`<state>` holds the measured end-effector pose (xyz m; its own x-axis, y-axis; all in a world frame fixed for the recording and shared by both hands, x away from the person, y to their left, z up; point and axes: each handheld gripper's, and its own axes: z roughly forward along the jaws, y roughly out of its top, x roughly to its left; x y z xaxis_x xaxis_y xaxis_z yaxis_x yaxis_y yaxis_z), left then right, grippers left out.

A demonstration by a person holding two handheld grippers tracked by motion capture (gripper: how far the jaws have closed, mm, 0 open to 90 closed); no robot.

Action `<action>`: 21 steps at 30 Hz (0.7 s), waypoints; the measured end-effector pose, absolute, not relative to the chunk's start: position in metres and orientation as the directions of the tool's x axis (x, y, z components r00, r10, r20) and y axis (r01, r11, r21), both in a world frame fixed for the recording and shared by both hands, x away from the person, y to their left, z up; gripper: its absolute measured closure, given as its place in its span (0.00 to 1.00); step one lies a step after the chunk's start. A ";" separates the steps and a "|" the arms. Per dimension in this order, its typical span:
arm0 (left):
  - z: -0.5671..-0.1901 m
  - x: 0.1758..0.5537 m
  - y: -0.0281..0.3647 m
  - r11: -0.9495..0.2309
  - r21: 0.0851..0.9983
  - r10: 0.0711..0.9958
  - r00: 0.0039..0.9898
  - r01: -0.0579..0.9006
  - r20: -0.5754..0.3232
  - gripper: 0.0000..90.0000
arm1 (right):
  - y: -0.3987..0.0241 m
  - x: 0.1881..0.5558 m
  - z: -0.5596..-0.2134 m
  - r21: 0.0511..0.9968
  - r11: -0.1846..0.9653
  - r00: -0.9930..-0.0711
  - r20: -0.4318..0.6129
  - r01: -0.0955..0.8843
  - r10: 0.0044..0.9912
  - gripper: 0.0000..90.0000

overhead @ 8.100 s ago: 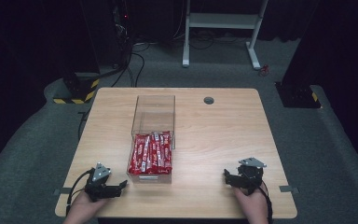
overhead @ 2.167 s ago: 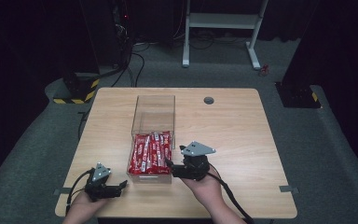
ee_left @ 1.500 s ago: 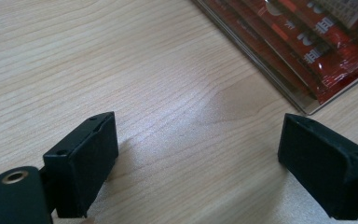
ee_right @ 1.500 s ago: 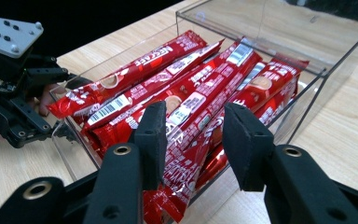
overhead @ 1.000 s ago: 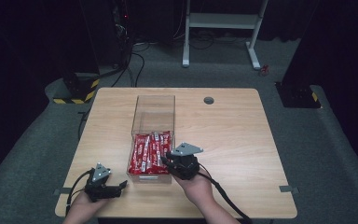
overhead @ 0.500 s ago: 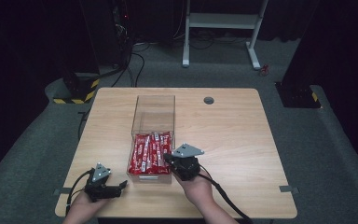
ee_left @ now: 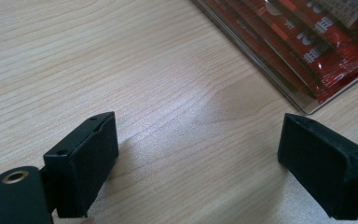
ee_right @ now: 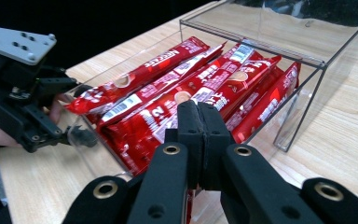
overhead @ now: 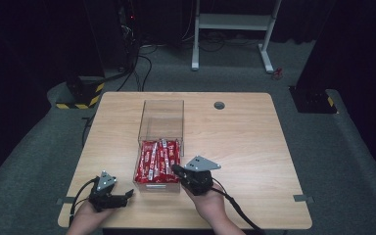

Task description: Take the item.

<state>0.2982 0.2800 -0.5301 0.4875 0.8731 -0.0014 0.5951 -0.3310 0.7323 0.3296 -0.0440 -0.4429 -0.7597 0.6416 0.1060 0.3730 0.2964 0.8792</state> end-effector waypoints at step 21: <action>-0.530 0.298 0.280 -0.329 0.733 0.874 0.485 0.595 -0.002 0.14 | -0.052 0.327 -0.444 0.888 0.275 -0.765 0.120 0.367 0.633 1.00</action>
<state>0.2981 0.2799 -0.5301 0.4853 0.8744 -0.0017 0.5951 -0.3288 0.7333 0.3265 -0.0521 -0.4440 -0.7648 0.6329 0.1201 0.3673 0.2753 0.8884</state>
